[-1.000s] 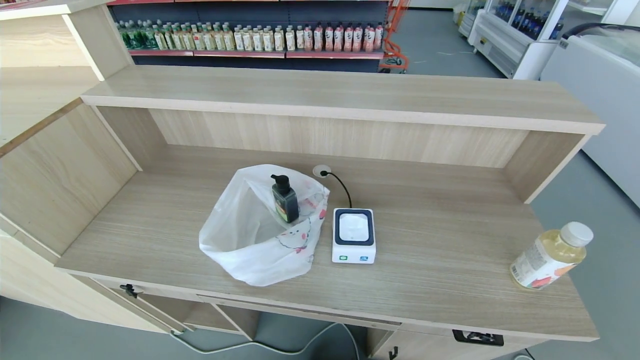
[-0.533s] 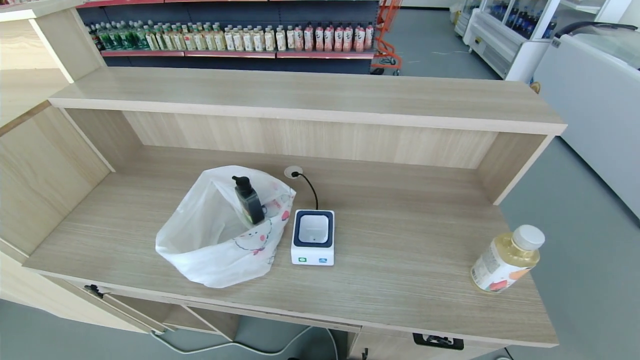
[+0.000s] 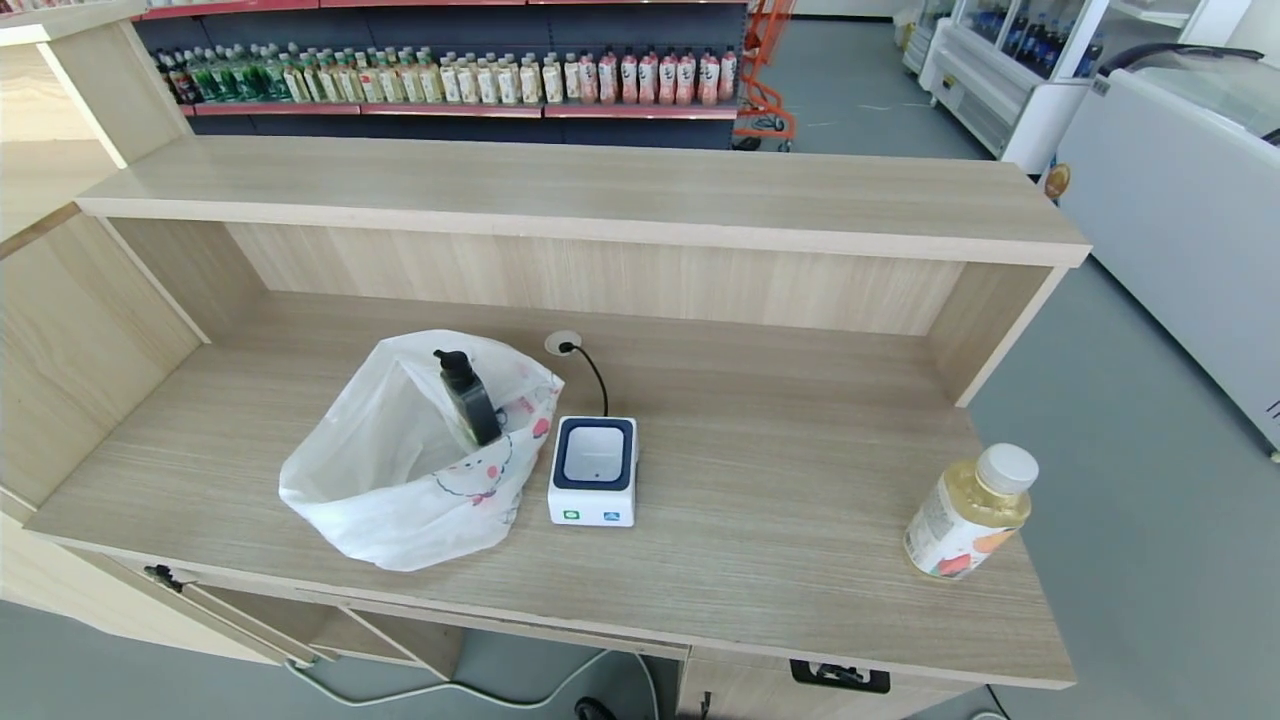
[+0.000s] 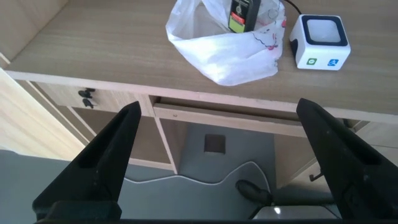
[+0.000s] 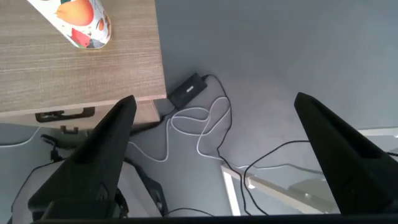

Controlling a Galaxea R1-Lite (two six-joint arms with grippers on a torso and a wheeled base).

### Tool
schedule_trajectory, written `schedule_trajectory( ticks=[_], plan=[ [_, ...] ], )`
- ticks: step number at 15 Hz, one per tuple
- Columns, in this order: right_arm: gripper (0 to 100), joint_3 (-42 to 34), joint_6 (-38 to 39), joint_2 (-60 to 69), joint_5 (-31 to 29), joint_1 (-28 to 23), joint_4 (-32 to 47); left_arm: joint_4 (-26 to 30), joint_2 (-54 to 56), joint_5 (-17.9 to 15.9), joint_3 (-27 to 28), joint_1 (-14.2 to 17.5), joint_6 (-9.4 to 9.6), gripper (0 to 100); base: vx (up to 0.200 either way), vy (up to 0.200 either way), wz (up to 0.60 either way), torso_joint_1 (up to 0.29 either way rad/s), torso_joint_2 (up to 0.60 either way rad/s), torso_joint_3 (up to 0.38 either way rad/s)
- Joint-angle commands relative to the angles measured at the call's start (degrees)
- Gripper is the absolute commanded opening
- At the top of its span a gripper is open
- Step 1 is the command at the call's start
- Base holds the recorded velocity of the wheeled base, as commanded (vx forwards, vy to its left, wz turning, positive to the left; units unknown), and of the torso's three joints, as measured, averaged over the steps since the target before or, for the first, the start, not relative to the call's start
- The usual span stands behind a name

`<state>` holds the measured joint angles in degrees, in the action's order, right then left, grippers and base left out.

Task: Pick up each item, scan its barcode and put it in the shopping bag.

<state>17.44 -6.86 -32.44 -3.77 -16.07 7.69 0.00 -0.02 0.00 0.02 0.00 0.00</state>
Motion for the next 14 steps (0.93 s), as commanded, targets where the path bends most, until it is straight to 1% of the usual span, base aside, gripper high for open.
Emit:
schedule_trajectory(
  ticks=[1,2,3,4,6,7,9,10,11,13,14],
  plan=[
    [100,-1.54,0.10,-1.31,0.78,0.16,-0.31,0.00,0.02,0.00,-0.02,0.00,0.00,100,0.000,0.000,0.00,0.000,0.00,0.000],
    [100,-1.62,0.18,-2.45,1.75,0.60,-0.40,0.00,0.02,0.00,-0.02,0.00,0.00,100,0.000,0.000,0.00,0.000,0.00,0.000],
    [100,-1.71,0.62,-3.86,1.83,2.27,-0.84,0.00,0.02,0.00,-0.02,0.00,0.00,100,0.000,0.000,0.00,0.000,0.00,0.000],
    [100,-1.98,3.26,-6.23,1.83,4.82,-3.12,0.00,0.02,0.00,-0.02,0.00,0.00,100,0.000,0.000,0.00,0.000,0.00,0.000],
    [100,-1.98,8.01,-11.15,1.75,10.53,-9.98,0.00,0.02,0.00,-0.02,0.00,0.00,100,0.000,0.000,0.00,0.000,0.00,0.000],
    [100,-1.89,9.41,-14.85,1.48,12.90,-14.81,0.00,0.02,0.00,-0.02,0.00,0.00,100,0.000,0.000,0.00,0.000,0.00,0.000],
    [100,-2.15,9.41,-21.53,1.48,15.10,-22.63,0.00,0.02,0.00,-0.02,0.00,0.00,100,0.000,0.000,0.00,0.000,0.00,0.000],
    [100,-2.33,9.41,-23.81,0.95,16.24,-24.92,0.00,0.02,0.00,-0.02,0.00,0.00,100,0.000,0.000,0.00,0.000,0.00,0.000],
    [100,-2.85,9.41,-27.15,-0.98,17.47,-27.99,0.00,0.02,0.00,-0.02,0.00,0.00,100,0.000,0.000,0.00,0.000,0.00,0.000],
    [100,-4.17,9.32,-31.46,-3.26,19.49,-31.51,0.00,0.02,0.00,-0.02,0.00,0.00,100,0.000,0.000,0.00,0.000,0.00,0.000],
    [100,-4.26,9.41,-32.34,-3.53,19.85,-31.69,0.00,0.02,0.00,-0.02,0.00,0.00,100,0.000,0.000,0.00,0.000,0.00,0.000]
  ],
)
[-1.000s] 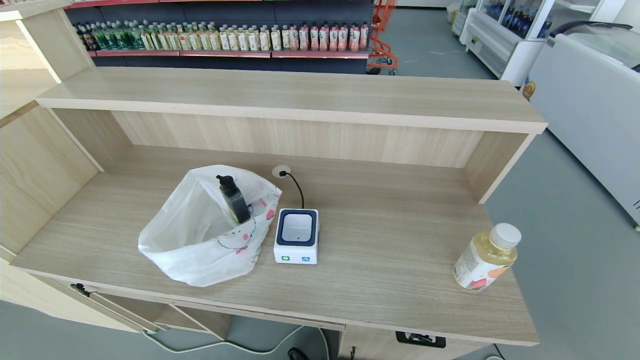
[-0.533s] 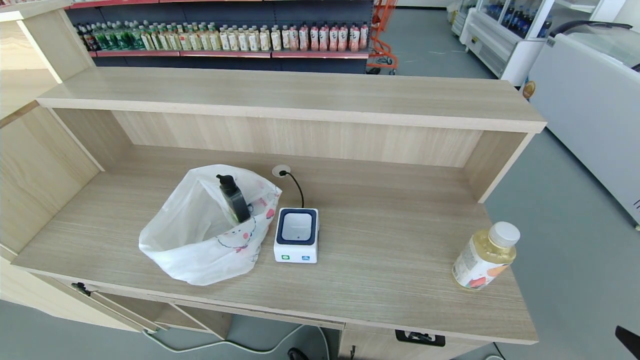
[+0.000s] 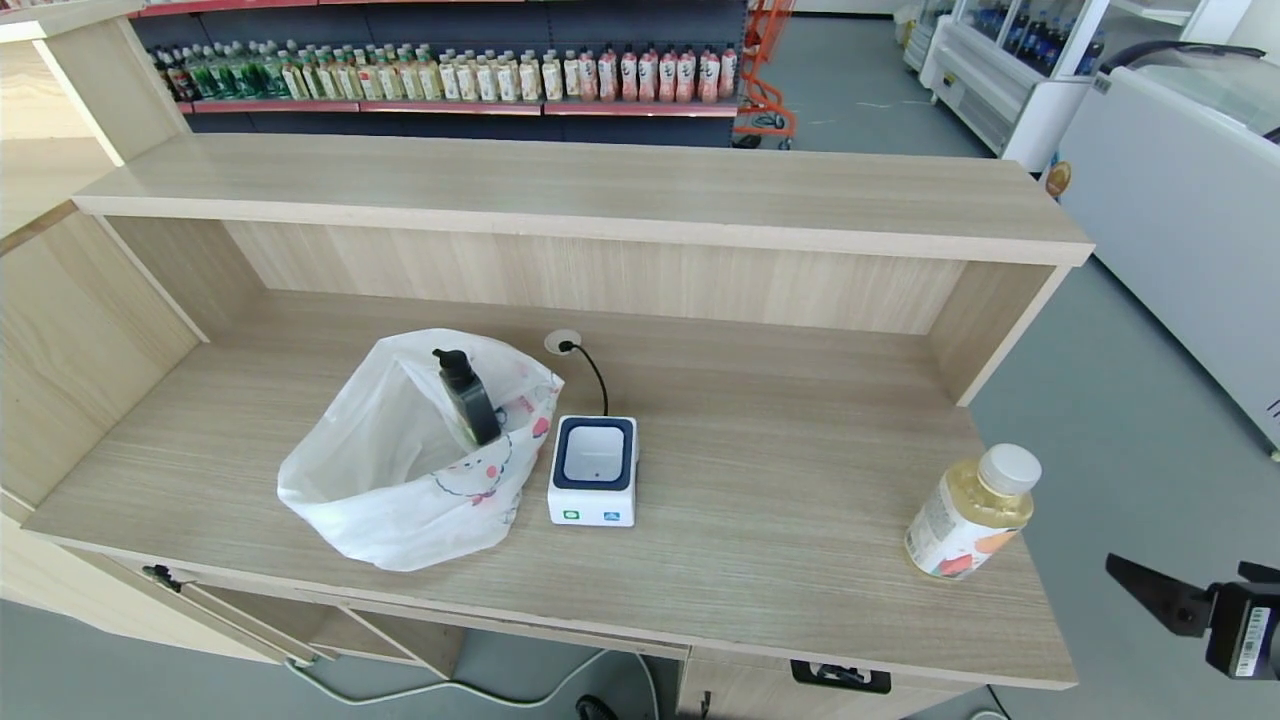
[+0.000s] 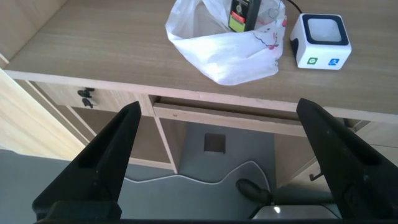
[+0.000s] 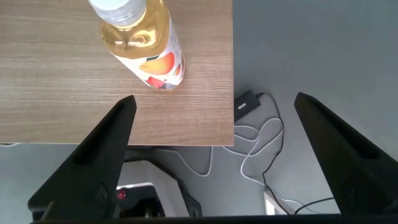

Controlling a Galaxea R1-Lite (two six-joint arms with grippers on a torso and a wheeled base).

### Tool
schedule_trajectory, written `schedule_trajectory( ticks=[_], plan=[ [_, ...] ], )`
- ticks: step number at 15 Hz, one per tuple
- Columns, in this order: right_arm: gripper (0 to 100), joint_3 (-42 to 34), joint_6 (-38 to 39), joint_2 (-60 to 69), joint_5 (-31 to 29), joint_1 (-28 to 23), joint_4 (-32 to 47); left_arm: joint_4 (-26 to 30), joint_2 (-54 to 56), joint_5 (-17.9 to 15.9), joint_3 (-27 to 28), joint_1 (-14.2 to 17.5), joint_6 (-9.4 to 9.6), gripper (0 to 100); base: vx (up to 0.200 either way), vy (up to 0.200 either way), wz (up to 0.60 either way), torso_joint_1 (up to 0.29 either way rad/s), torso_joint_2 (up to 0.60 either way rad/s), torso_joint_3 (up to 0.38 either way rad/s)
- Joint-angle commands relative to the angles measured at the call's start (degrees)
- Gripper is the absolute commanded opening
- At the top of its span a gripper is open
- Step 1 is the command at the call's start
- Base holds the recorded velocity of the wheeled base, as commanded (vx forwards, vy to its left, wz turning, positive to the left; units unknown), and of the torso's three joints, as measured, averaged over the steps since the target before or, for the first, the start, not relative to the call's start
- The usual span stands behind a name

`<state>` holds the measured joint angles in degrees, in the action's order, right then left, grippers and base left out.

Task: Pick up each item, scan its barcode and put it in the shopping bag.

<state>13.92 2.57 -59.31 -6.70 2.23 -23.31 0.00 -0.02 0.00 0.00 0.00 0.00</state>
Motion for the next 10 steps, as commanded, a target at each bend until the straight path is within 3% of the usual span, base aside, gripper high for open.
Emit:
schedule_trajectory(
  ticks=[1,10],
  plan=[
    [100,-0.65,0.33,-6.96,-0.50,2.43,-0.77,0.00,0.02,0.00,0.00,0.00,0.00,100,0.000,0.000,0.00,0.000,0.00,0.000],
    [100,-1.79,-0.20,-21.82,-1.64,5.06,-16.24,0.00,0.02,0.00,0.00,0.00,0.00,100,0.000,0.000,0.00,0.000,0.00,0.000]
  ],
)
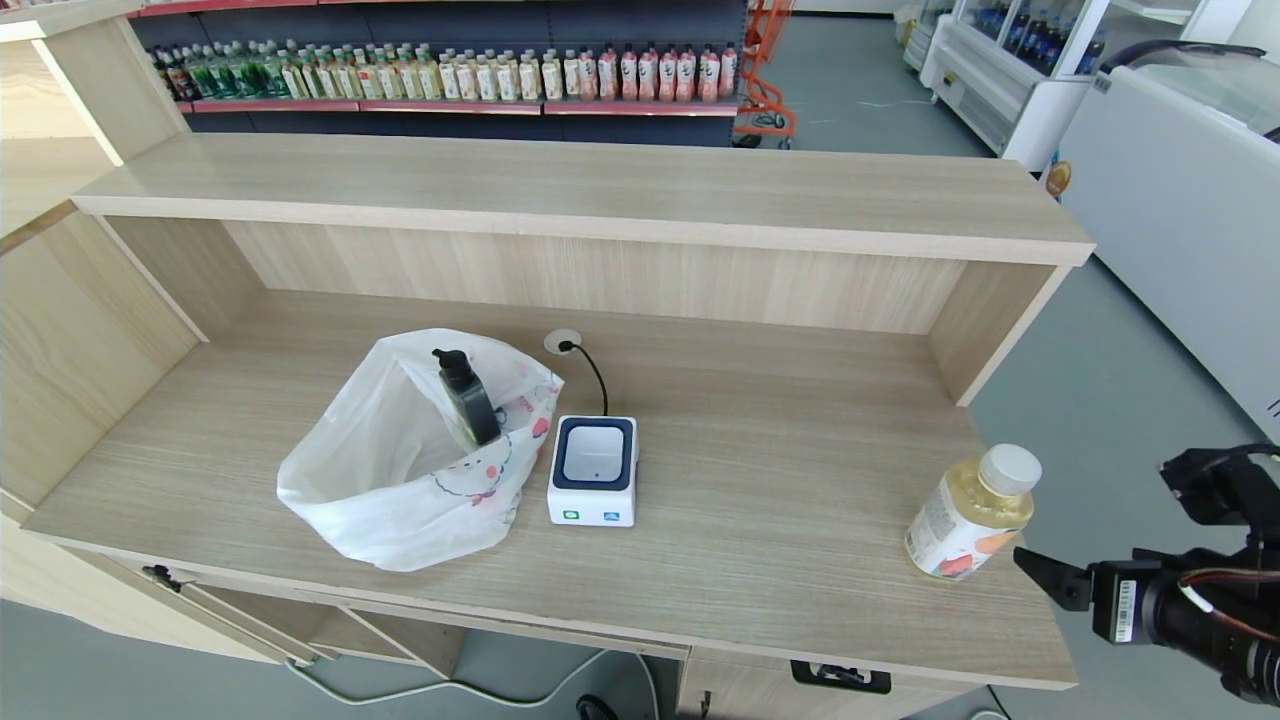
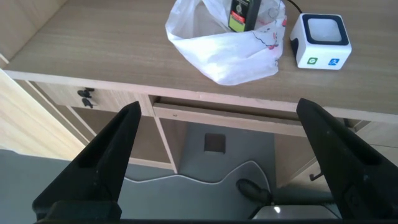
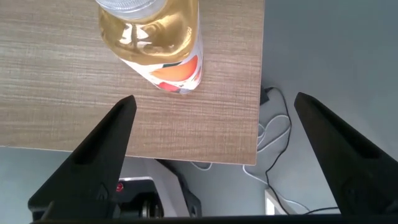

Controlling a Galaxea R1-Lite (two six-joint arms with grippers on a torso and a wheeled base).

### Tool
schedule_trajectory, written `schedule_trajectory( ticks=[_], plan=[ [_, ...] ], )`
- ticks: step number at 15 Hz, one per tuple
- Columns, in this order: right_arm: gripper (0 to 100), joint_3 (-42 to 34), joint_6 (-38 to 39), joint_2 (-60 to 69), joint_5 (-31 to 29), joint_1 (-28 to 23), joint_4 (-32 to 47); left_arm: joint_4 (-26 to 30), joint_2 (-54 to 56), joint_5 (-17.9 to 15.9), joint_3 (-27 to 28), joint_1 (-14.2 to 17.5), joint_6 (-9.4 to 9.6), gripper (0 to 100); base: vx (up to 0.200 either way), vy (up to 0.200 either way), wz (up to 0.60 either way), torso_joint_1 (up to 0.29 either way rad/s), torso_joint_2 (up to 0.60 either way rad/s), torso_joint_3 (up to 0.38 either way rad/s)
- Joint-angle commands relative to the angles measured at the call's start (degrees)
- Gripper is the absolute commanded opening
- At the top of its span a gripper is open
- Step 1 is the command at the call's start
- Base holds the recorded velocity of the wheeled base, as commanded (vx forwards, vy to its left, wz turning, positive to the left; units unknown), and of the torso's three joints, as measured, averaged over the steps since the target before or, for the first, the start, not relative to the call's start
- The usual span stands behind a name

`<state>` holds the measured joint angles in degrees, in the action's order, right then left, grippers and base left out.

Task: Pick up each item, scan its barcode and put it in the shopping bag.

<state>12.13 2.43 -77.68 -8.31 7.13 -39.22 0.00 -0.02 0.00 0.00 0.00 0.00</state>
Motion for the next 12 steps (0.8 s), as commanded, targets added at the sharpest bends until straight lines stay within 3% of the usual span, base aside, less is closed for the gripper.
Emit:
schedule_trajectory(
  ticks=[1,12],
  plan=[
    [100,0.00,-0.23,-4.24,-0.04,0.87,-1.04,0.00,0.02,0.00,0.00,0.00,0.00,100,0.000,0.000,0.00,0.000,0.00,0.000],
    [100,-0.18,-5.06,-17.86,-0.04,2.62,-18.70,0.00,0.02,0.00,0.00,0.00,0.00,100,0.000,0.000,0.00,0.000,0.00,0.000]
  ],
)
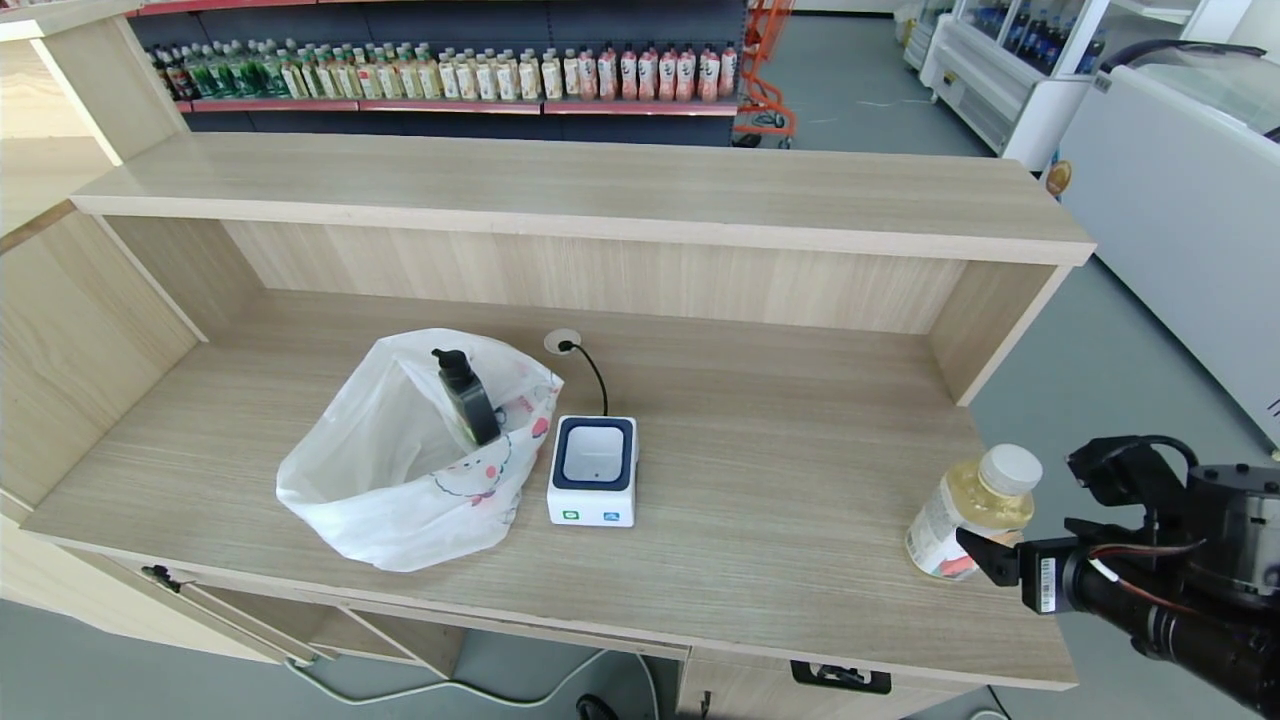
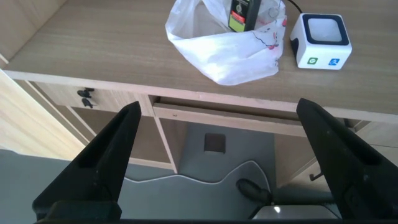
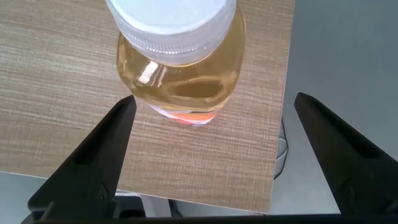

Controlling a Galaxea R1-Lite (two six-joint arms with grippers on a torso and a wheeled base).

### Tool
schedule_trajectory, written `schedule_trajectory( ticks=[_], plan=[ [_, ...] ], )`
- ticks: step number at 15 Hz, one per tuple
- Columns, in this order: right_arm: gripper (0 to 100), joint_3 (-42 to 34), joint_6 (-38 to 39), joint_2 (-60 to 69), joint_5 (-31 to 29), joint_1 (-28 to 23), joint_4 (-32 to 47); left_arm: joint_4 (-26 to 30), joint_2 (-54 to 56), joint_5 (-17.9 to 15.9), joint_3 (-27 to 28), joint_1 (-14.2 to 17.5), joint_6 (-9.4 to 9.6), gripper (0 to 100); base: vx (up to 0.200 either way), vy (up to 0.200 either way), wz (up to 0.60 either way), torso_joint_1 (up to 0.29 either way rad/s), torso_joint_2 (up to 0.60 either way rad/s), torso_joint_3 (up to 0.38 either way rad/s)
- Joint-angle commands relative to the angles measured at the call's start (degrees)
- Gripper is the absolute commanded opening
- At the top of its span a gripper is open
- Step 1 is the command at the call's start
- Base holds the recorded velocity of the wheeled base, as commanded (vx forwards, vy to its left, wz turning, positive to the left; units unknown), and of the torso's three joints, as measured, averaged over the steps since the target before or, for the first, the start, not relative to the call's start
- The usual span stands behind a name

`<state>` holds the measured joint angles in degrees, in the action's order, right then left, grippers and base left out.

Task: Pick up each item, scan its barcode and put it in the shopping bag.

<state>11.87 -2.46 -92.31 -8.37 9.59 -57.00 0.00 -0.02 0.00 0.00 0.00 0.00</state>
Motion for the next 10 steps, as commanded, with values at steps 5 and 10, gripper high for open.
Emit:
schedule_trajectory(
  ticks=[5,10],
  plan=[
    [100,0.17,-0.53,-7.36,0.11,1.04,-6.54,0.00,0.02,0.00,0.00,0.00,0.00,100,0.000,0.000,0.00,0.000,0.00,0.000],
    [100,0.52,-0.44,-11.93,0.46,2.27,-13.13,0.00,0.02,0.00,0.00,0.00,0.00,100,0.000,0.000,0.00,0.000,0.00,0.000]
  ],
)
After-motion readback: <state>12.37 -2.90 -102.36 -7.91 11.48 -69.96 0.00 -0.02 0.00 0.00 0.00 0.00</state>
